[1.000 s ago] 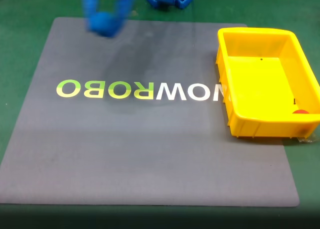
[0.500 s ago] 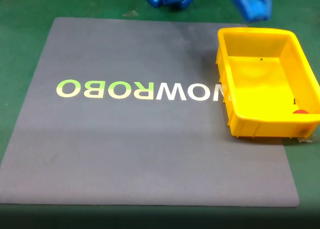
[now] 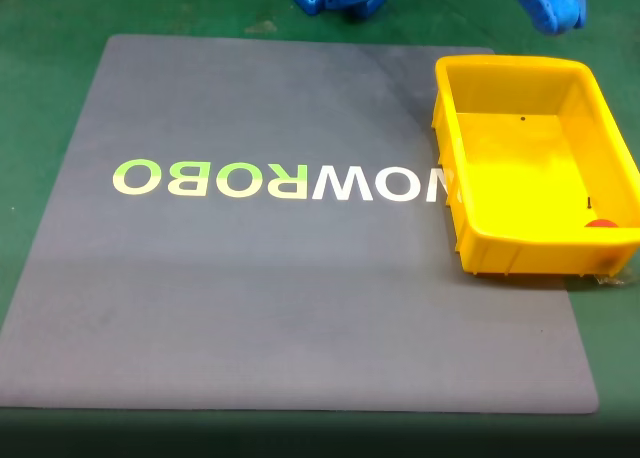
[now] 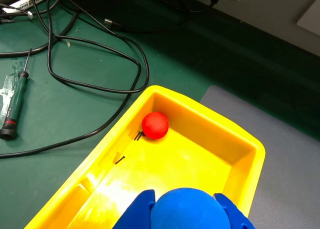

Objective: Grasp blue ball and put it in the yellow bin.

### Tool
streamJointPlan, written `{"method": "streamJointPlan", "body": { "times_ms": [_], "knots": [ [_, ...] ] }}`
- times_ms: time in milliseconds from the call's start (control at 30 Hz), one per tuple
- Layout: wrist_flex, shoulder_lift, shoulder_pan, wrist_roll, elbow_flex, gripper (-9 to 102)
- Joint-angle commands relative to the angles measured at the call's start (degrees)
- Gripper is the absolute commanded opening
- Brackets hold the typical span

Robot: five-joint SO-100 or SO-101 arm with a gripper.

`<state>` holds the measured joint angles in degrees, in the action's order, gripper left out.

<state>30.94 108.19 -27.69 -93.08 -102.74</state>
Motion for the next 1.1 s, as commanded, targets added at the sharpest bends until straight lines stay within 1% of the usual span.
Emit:
{"method": "streamJointPlan", "body": {
  "times_ms": [0, 67, 100, 133, 167, 200, 233, 300, 467, 800, 933, 1067],
  "knots": [
    [-1.67, 0.7, -0.79, 0.44, 0.7, 0],
    [-1.76, 0.62, -0.53, 0.35, 0.7, 2],
    [-1.85, 0.53, -0.26, 0.26, 0.7, 6],
    [-1.85, 0.35, -0.09, 0.18, 0.7, 13],
    [-1.93, 0.35, 0.18, 0.26, 0.7, 23],
    [-1.93, 0.18, 0.53, 0.26, 0.7, 31],
    [-1.93, 0.18, 0.79, 0.53, 0.7, 36],
    [-1.93, 0.09, 1.41, 0.97, 0.7, 41],
    [-1.93, 0.0, 2.37, 1.32, 0.7, 44],
    [-2.11, 1.85, 3.87, 0.88, -1.05, 43],
    [-2.2, 9.93, 5.54, -0.88, -10.81, 42],
    [-1.05, 23.47, 9.49, -2.81, -25.93, 35]
  ]
}}
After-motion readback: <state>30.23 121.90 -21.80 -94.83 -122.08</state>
